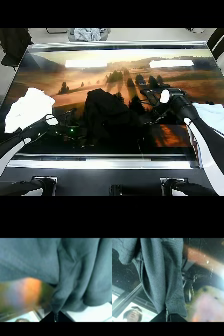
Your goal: Fold the shirts.
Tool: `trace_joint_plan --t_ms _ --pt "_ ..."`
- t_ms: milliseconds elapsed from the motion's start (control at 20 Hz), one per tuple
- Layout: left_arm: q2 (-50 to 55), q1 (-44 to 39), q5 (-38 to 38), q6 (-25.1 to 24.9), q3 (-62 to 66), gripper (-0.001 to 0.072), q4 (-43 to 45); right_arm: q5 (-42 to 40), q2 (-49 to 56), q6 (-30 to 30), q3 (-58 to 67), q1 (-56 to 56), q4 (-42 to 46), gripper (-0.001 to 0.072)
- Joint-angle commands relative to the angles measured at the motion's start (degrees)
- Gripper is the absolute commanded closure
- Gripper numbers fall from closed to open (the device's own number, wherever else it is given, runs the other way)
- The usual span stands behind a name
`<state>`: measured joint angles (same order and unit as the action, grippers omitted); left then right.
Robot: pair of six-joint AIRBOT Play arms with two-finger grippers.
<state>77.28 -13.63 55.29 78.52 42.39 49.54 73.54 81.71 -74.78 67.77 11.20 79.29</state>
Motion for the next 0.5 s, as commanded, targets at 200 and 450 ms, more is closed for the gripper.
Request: trace_joint_plan --t_ms 200,450 --pt "-8.70 7.37 3.37 -0.04 14.75 0.0685 6.43 -0.57 -6.69 -0.04 4.46 0.00 10.14 0.0677" --pt "-22.82 25.20 5.14 4.04 48.02 0.0685 16.35 -1.92 -21.92 -6.27 22.88 0.00 37.90 0.0679"
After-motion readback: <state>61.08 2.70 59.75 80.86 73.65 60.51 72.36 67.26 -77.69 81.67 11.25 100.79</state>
